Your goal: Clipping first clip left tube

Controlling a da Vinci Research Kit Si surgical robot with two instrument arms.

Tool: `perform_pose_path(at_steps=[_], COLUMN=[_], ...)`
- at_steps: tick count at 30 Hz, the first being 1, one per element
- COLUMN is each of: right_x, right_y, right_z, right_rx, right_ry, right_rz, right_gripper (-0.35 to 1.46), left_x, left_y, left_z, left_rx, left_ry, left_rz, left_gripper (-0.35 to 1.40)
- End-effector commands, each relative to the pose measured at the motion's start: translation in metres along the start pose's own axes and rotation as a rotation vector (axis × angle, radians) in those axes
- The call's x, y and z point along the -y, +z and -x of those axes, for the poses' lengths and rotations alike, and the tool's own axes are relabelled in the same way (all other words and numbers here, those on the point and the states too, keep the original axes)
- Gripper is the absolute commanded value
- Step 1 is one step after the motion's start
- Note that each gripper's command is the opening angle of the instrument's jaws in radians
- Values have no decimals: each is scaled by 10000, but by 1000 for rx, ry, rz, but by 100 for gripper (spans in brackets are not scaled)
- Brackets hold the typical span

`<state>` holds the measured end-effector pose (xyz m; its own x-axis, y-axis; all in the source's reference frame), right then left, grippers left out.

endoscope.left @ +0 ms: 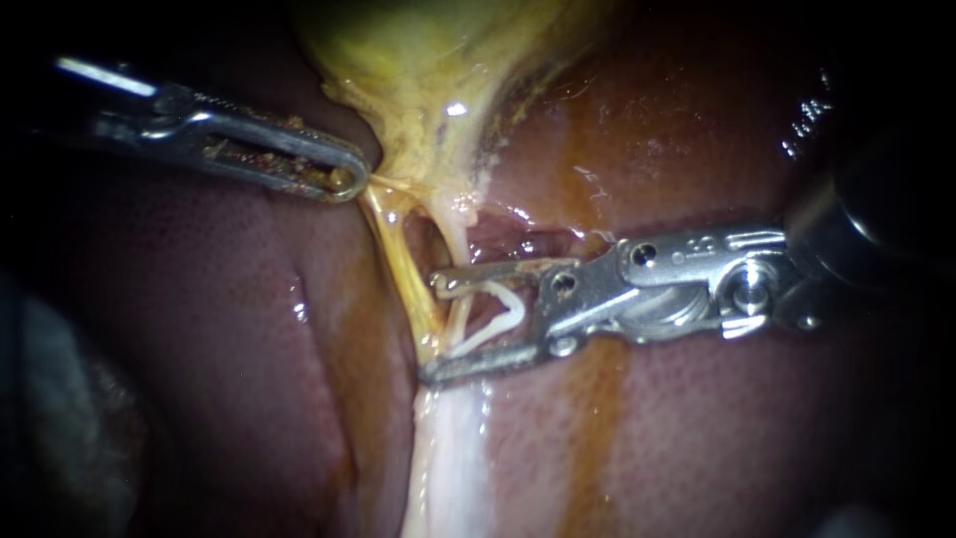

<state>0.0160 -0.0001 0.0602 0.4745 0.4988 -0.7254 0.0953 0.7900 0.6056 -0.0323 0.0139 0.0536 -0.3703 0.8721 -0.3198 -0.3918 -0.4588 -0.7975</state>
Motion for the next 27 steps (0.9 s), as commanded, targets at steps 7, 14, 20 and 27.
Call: perform_pose_path(at_steps=[7, 14, 20, 27], right_x=[3, 3, -3, 1], right_y=[21, 36, 48, 56], right_z=[-2, -7, -12, -22], right_rx=[-29, -53, -59, -101], right_ry=[-8, 2, 29, 61], right_rz=[-76, -68, -62, -74], right_gripper=[49, 48, 47, 48], left_x=[0, 0, 0, 0], left_y=[1, 1, 2, 2], left_z=[0, -1, -1, -1], left_rx=[0, 0, -1, 0], left_ry=[0, 0, -1, 0], left_rz=[0, -1, -1, -1], left_gripper=[-35, -35, -35, -35])
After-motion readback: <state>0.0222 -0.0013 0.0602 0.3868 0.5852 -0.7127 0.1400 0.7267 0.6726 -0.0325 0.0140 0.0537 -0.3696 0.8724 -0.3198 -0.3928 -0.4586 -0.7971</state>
